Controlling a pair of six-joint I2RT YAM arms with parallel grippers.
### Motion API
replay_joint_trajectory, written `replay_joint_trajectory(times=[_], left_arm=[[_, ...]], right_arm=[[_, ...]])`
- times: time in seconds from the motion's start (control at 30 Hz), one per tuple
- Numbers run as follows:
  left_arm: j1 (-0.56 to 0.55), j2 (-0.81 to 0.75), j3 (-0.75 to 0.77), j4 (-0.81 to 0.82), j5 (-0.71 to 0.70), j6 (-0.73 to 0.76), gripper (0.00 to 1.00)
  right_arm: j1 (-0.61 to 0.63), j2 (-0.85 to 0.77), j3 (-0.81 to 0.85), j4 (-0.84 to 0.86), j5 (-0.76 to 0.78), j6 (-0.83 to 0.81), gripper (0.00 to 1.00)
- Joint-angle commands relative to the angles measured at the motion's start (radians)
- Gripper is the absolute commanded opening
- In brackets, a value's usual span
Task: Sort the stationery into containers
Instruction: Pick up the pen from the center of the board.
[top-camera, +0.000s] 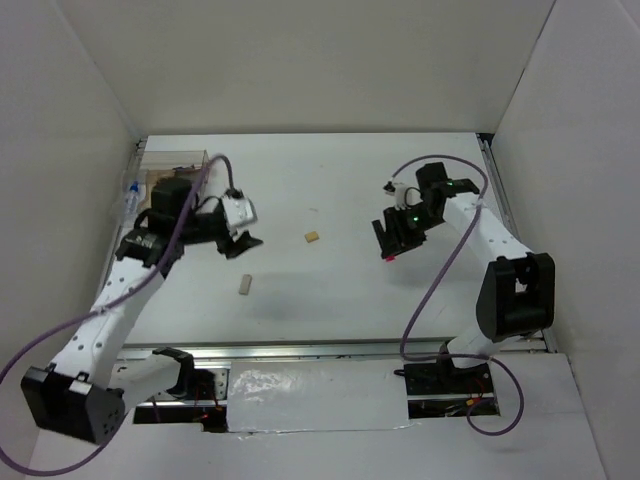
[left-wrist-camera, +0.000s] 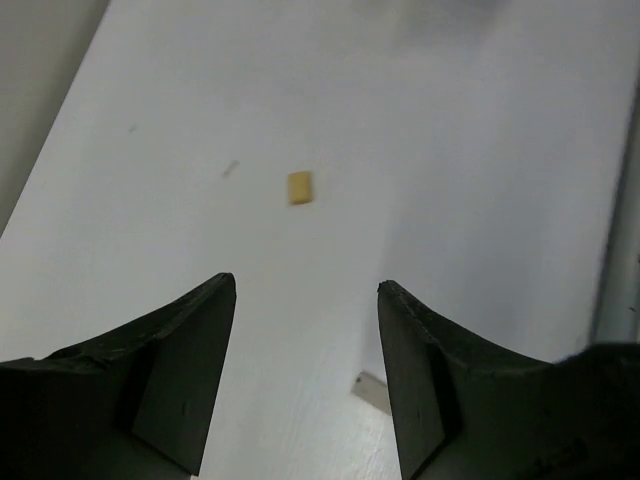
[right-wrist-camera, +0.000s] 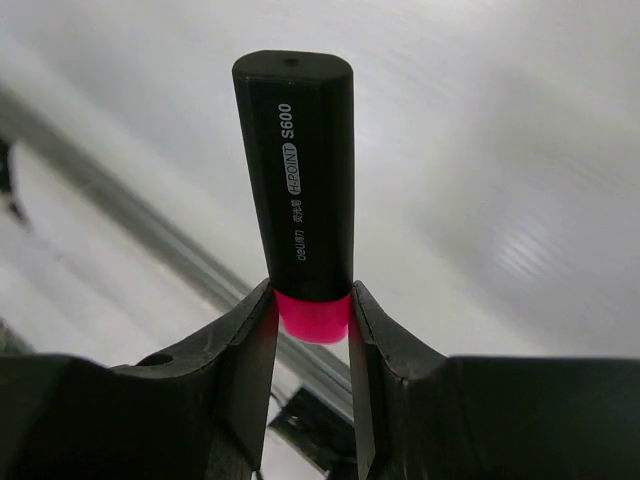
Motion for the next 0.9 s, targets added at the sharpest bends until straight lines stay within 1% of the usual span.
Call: replay_joint_trajectory(times=[0.0,0.03,0.07,0.1,0.13,0.17,0.23,0.27,0.3,0.37,0.47,0.53,0.73,0.83,0.87], left_arm=[[-0.172,-0.13,-0.14,0.058,-0.028,0.229,0.71],[-0.21,-0.175,-0.194,0.064,-0.056,0.29,0.72],[-0.286,-0.19,-0.207,0.068,-0.071,0.321,0.72],[-0.327,-0.198,-0.217,0.068,-0.097,0.342,0.72],[-0.358,-0.209,-0.222,0.052,-0.125,0.394,0.72],[-0.409,-0.207,-0.218,0.028,-0.127,0.431,0.72],[-0.459,-0.195,-0.192,-0.061,-0.117,0.514,0.71],[-0.511,-0.189,-0.188,-0.073,-0.126,0.531,0.71],[-0.539,-0.187,-0.194,-0.077,-0.142,0.54,0.71],[-0.615,-0.181,-0.22,-0.04,-0.192,0.573,0.71],[-0.652,-0.161,-0.23,0.021,-0.203,0.579,0.69],[-0.665,-0.122,-0.211,0.029,-0.206,0.579,0.68],[-0.737,-0.069,-0.211,0.046,-0.292,0.631,0.65],[-0.754,-0.049,-0.216,0.077,-0.323,0.617,0.64],[-0.76,-0.043,-0.225,0.115,-0.332,0.61,0.64]], right_arm=[[0.136,-0.023,0.052,-0.079,-0.232,0.025,0.0],[0.165,-0.013,0.062,-0.091,-0.256,0.022,0.0],[0.194,0.018,0.07,-0.098,-0.299,0.019,0.0],[0.249,0.035,0.092,-0.127,-0.315,0.013,0.0],[0.274,0.053,0.104,-0.147,-0.335,-0.022,0.0],[0.296,0.087,0.115,-0.163,-0.368,-0.033,0.0],[0.345,0.112,0.139,-0.197,-0.395,-0.063,0.0],[0.36,0.134,0.156,-0.207,-0.422,-0.07,0.0],[0.383,0.145,0.164,-0.224,-0.428,-0.084,0.0],[0.414,0.182,0.197,-0.259,-0.438,-0.106,0.0],[0.435,0.214,0.227,-0.296,-0.465,-0.132,0.0],[0.455,0.222,0.228,-0.316,-0.478,-0.152,0.0],[0.501,0.222,0.23,-0.338,-0.493,-0.173,0.0],[0.53,0.23,0.24,-0.356,-0.501,-0.188,0.0],[0.535,0.233,0.242,-0.364,-0.499,-0.19,0.0]])
